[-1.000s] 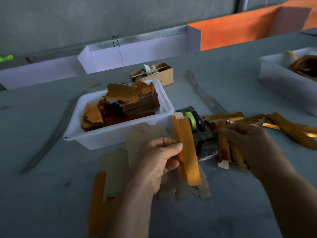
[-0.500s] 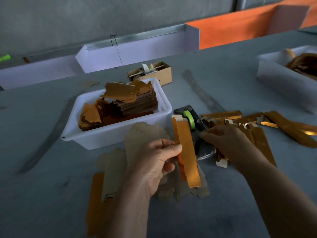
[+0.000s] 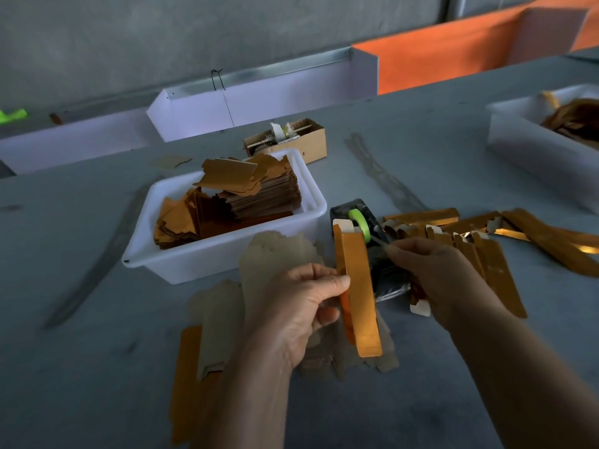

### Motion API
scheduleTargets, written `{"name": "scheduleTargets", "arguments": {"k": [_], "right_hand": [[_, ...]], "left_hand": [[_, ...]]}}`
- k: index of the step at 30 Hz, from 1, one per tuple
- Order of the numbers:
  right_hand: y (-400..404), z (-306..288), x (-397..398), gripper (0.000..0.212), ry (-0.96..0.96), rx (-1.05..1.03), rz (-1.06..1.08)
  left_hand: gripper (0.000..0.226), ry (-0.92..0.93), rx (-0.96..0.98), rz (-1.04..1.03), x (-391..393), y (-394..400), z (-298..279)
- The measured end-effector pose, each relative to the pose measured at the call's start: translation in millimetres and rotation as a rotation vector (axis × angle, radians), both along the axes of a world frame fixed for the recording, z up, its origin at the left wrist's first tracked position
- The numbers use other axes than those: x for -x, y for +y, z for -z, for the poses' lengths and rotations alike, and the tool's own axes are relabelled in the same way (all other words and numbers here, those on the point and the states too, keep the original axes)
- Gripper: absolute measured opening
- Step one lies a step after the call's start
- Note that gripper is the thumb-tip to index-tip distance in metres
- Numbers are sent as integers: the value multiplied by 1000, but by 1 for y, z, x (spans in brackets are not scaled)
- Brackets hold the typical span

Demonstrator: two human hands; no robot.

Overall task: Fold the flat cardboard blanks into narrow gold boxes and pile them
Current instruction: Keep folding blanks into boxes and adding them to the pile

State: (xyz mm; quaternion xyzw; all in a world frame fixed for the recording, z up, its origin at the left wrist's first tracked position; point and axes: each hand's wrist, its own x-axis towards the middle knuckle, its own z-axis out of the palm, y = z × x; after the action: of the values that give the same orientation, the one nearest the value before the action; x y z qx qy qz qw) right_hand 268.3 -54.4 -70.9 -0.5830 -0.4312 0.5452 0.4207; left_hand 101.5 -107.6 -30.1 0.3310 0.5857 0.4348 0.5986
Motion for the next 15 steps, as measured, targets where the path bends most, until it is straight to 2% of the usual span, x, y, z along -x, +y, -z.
{"name": "scheduleTargets", "arguments": {"k": [3, 11, 15], "right_hand": [[-9, 2, -3, 9, 43, -20, 15], [-22, 13, 0, 17, -478, -305, 87], [-26, 20, 3, 27, -555, -398, 103]], "left_hand": [[16, -13, 7, 7, 1, 0, 0], [14, -34, 5, 20, 3, 0, 0], [13, -36, -6, 28, 3, -1, 1]]}}
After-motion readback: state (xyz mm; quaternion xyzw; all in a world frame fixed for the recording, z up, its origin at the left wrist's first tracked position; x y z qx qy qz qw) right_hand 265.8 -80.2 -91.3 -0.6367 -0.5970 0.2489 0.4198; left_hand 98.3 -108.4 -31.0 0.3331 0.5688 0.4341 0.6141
